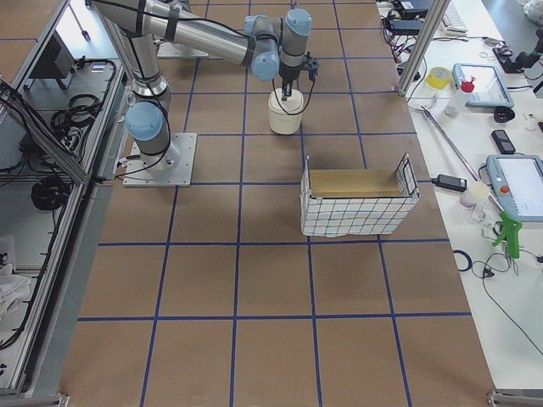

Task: Open trash can with right arm
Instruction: 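Press the right gripper down on the lid's push edge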

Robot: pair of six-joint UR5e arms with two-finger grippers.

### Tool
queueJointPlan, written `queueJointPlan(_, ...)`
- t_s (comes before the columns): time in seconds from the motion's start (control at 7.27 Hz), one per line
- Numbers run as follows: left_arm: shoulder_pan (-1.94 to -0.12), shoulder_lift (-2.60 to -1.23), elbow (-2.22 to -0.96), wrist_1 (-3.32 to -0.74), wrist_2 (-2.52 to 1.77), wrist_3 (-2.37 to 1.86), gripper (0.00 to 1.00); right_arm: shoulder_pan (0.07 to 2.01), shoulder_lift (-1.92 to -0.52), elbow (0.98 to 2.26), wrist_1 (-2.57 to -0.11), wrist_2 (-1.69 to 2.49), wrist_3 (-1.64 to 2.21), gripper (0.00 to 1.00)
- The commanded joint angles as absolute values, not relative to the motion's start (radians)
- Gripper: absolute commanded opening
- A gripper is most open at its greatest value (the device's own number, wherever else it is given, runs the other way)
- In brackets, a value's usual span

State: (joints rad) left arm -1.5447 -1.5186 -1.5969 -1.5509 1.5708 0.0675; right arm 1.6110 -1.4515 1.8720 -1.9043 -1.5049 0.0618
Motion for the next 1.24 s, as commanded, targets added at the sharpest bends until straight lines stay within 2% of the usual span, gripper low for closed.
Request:
queueJointPlan(0.0, -1.545, -1.519, -1.597, -1.551, 1.571, 0.067, 1.0, 1.609, -1.45, 1.888, -1.923, -1.505, 0.063, 0.0)
queueJointPlan(0.69, -1.545, -1.519, -1.597, -1.551, 1.571, 0.067, 1.0, 1.609, -1.465, 1.836, -1.858, -1.534, 0.109, 0.0)
queueJointPlan(1.1, -1.545, -1.519, -1.597, -1.551, 1.571, 0.067, 1.0, 1.611, -1.479, 1.616, -1.523, -1.535, 0.112, 0.0)
